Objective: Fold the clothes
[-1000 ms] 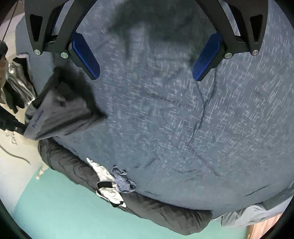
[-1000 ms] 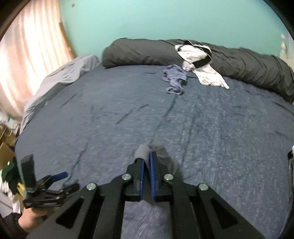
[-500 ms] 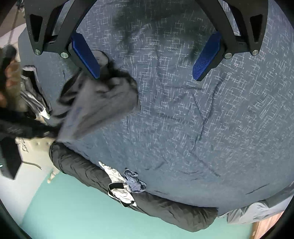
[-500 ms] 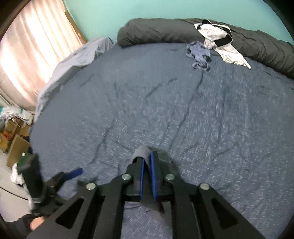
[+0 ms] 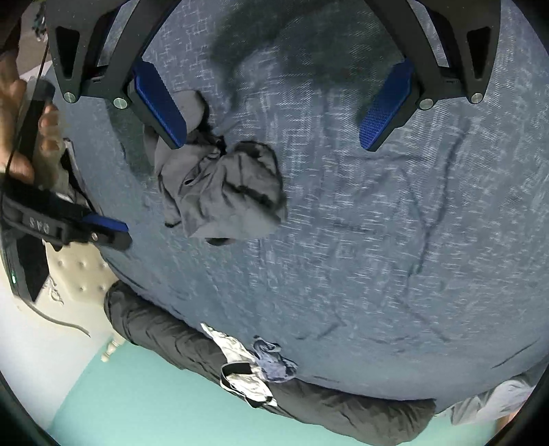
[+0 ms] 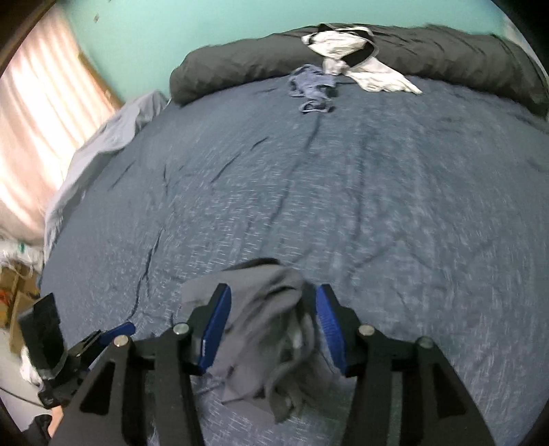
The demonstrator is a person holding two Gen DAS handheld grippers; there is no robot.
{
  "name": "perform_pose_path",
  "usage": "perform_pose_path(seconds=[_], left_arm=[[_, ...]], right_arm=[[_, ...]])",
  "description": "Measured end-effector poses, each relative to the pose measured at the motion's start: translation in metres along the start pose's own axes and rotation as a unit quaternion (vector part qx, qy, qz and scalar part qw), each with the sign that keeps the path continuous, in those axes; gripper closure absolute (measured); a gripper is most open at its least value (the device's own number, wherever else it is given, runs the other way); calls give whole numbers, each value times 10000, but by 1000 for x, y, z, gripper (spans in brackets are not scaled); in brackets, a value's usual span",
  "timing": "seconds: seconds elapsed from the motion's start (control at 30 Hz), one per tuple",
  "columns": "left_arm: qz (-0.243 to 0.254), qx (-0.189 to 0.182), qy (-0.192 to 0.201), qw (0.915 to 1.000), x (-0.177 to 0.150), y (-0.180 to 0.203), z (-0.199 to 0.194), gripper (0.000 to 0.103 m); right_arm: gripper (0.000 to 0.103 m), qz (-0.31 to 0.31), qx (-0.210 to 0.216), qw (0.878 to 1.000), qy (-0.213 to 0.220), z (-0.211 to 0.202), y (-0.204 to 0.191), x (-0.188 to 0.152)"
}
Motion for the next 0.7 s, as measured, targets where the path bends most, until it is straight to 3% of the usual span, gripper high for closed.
perform_pose_path(seconds=[0.27, 0.47, 0.7], left_arm=[[153, 148, -42, 9998, 14, -4, 16, 0], [200, 192, -33, 9996, 26, -4, 28, 1], [197, 35, -100, 9998, 30, 5, 41, 1]], right_arm=[[51, 1070, 480, 9929, 180, 7, 43, -50], [57, 1011, 717, 9922, 128, 12, 35, -73], [64, 914, 948, 9911, 199, 20, 24, -76]])
Point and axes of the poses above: each gripper's, at about its wrist camera, not at the fingertips, and z roughly the way its jaws point, y to its right, x to its top, the point moved 5 cm from there along z, roughly the way its jaws point, and after that the axes turned 3 degrees about x, right-handed, at the moved point
